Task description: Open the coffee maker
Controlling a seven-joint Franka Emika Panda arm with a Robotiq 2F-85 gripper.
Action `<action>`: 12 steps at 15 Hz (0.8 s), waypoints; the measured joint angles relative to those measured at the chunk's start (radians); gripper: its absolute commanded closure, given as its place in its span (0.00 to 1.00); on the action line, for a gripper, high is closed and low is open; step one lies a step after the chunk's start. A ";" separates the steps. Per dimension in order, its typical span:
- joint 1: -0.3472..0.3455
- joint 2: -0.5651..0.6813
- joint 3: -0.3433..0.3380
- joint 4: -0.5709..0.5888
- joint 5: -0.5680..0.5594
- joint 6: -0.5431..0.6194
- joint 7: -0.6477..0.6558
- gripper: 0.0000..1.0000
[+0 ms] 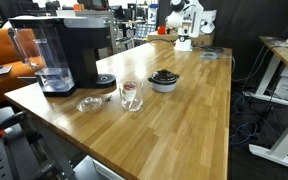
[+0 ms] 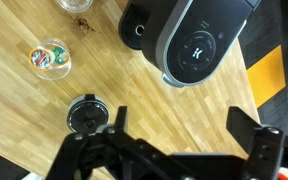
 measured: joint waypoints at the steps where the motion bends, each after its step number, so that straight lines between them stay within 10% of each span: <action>1: -0.005 0.030 -0.006 0.012 -0.001 0.008 0.000 0.00; 12: -0.020 0.268 -0.009 0.151 -0.152 0.067 0.039 0.00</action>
